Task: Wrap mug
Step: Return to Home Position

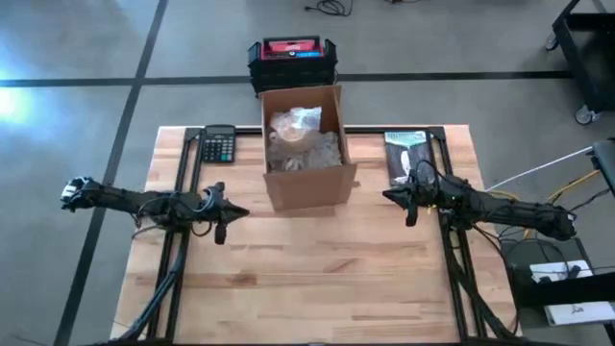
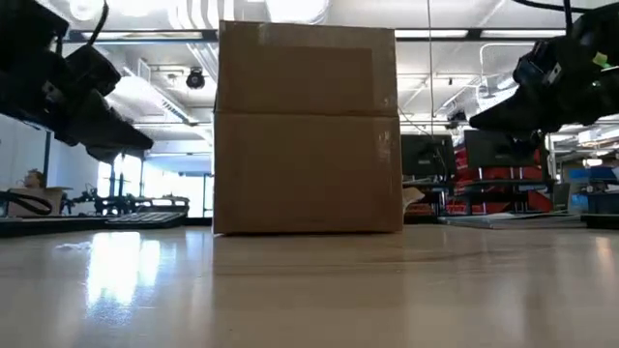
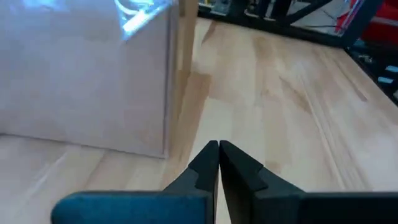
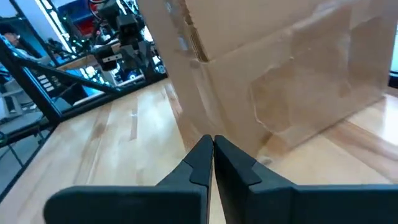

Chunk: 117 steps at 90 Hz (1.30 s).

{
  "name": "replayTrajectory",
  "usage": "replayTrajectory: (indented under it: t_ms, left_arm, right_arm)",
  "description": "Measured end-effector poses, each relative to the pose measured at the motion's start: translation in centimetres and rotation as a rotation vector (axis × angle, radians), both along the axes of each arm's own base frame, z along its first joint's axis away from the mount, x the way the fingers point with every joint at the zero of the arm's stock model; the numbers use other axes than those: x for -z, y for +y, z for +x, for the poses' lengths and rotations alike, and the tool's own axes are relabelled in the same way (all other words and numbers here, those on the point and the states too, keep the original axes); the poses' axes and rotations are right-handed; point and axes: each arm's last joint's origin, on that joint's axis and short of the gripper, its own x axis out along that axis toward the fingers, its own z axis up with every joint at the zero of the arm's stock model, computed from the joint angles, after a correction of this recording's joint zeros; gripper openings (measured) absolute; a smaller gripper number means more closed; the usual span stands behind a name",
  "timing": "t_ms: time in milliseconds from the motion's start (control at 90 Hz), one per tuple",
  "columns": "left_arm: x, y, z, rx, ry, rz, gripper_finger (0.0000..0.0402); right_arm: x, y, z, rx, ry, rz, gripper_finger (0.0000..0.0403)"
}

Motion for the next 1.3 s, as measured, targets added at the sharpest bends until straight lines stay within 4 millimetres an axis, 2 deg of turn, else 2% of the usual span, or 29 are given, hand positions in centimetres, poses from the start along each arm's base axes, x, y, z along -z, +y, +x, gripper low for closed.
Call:
replayTrajectory:
  t_ms: [222,511,1300]
  left_arm:
    - [-1.4,0.1,-1.3,0.079,-0.182,0.001,0.0]
    - [-0.8,-0.1,-0.4,0.11,-0.275,0.014,0.0]
    - [-0.5,0.3,0.0,0.04,-0.227,0.043,0.0]
  right_arm:
    - [-0.9,0.2,-0.6,-0.033,-0.097,-0.05,0.0]
    - [-1.0,0.3,-0.7,-0.062,-0.111,-0.047,0.0]
    - [-0.9,0.3,-0.7,-0.051,-0.099,-0.105,0.0]
